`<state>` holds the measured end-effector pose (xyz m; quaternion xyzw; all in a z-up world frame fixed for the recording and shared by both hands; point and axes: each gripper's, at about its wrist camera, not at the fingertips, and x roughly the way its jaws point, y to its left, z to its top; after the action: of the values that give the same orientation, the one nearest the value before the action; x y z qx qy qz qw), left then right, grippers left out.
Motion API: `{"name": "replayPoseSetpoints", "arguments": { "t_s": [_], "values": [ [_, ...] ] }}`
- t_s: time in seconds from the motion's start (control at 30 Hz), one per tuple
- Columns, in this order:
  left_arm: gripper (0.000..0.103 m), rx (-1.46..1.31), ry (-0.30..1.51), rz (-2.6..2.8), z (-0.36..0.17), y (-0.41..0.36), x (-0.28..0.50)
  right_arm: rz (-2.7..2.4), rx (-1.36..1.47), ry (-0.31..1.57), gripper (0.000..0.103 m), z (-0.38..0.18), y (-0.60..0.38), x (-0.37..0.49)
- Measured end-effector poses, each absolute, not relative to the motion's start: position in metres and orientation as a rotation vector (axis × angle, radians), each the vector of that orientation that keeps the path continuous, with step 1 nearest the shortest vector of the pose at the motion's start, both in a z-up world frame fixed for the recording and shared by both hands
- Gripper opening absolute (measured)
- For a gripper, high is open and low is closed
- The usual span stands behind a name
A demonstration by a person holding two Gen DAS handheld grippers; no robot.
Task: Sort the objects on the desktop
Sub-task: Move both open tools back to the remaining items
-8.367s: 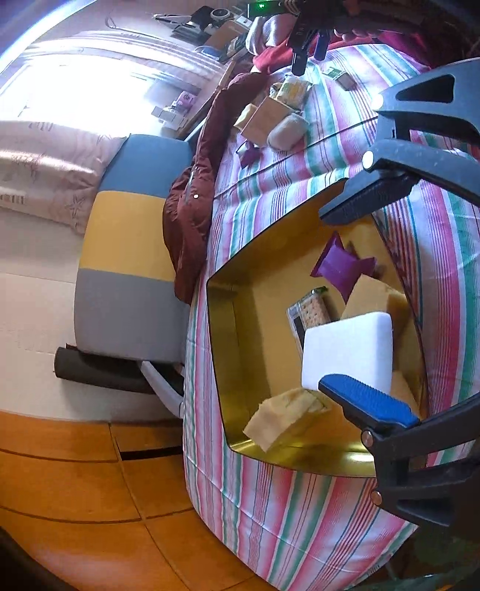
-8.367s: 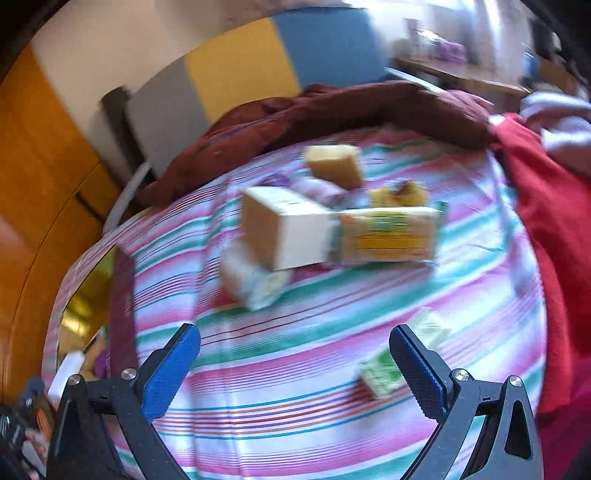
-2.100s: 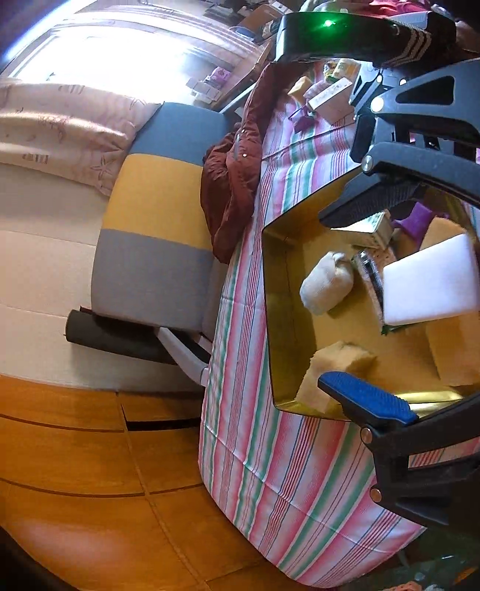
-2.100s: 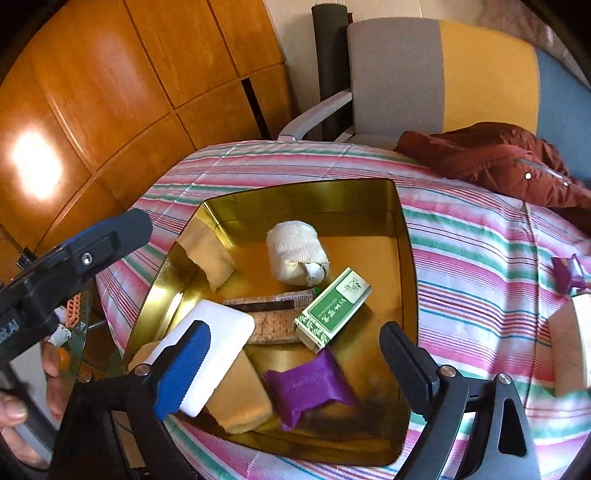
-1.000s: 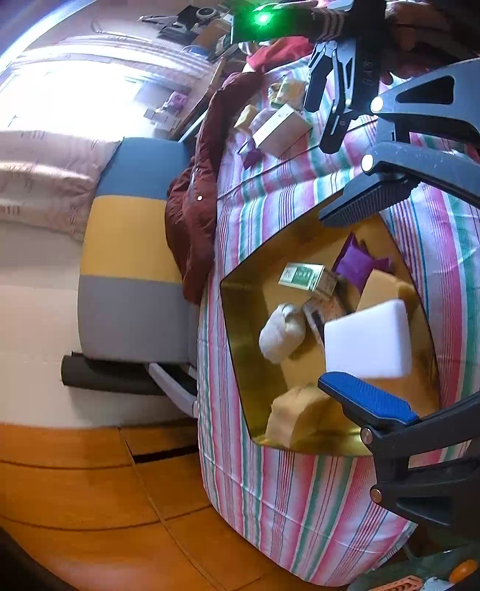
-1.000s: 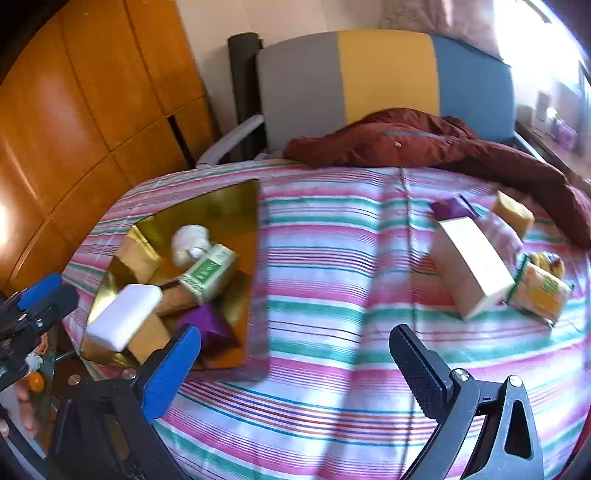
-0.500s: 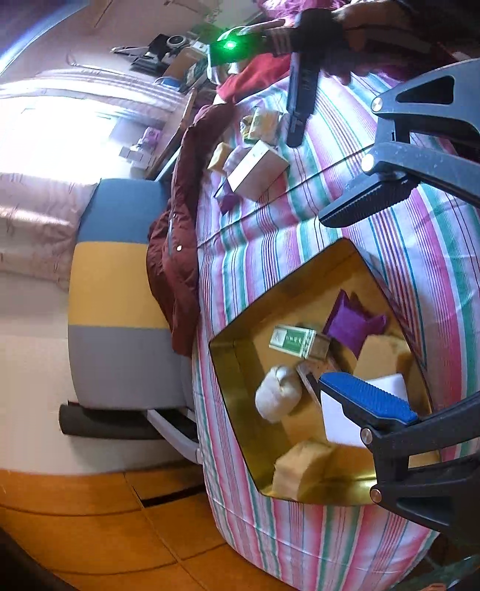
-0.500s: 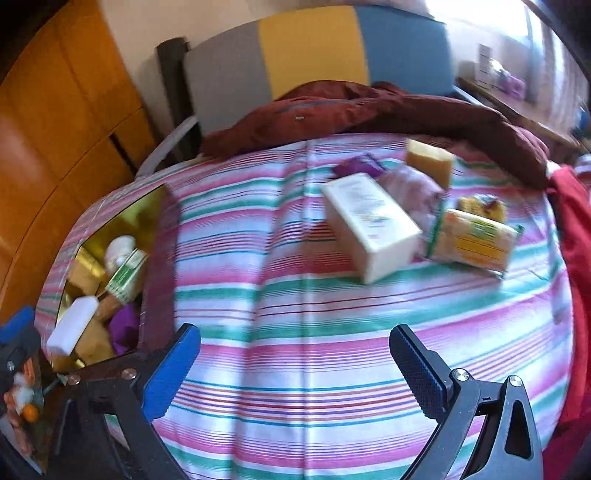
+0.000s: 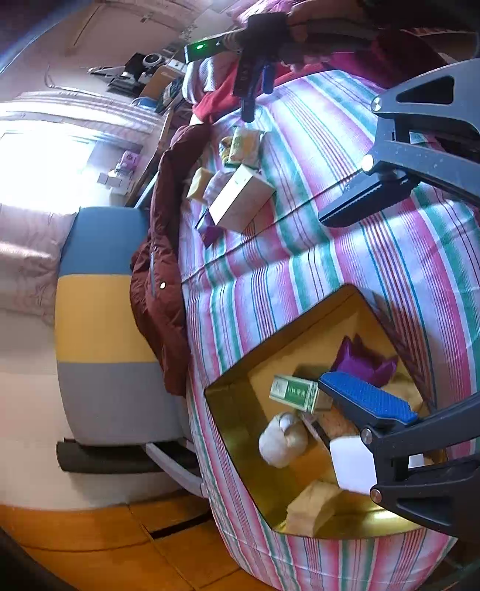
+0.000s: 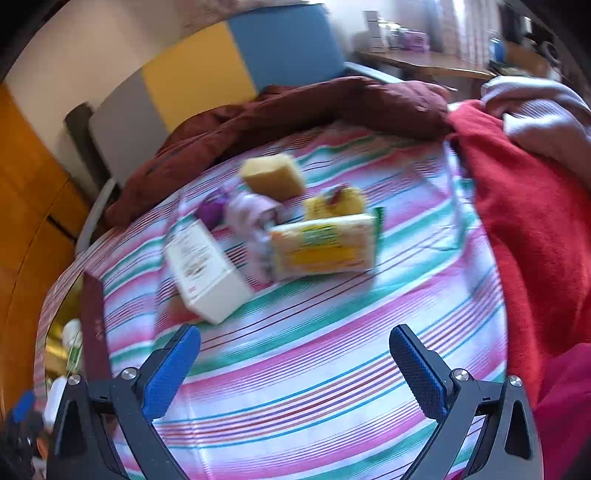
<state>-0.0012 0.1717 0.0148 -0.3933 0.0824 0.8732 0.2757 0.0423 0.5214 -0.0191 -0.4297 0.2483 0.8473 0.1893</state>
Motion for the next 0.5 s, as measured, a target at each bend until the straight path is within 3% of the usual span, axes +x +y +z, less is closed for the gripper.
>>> {"name": "replayPoseSetpoints", "arguments": {
  "t_s": [0.23,0.5],
  "values": [
    [0.082,-1.054,0.261,2.308,0.012,0.191,0.000,2.307,-1.186,0.717,0.103,-0.028,0.553,0.032],
    [0.083,-1.077,0.264,2.279,0.007,0.205,-0.006,2.296,-1.212,0.555,0.103,-0.038,0.563,-0.005]
  ]
}}
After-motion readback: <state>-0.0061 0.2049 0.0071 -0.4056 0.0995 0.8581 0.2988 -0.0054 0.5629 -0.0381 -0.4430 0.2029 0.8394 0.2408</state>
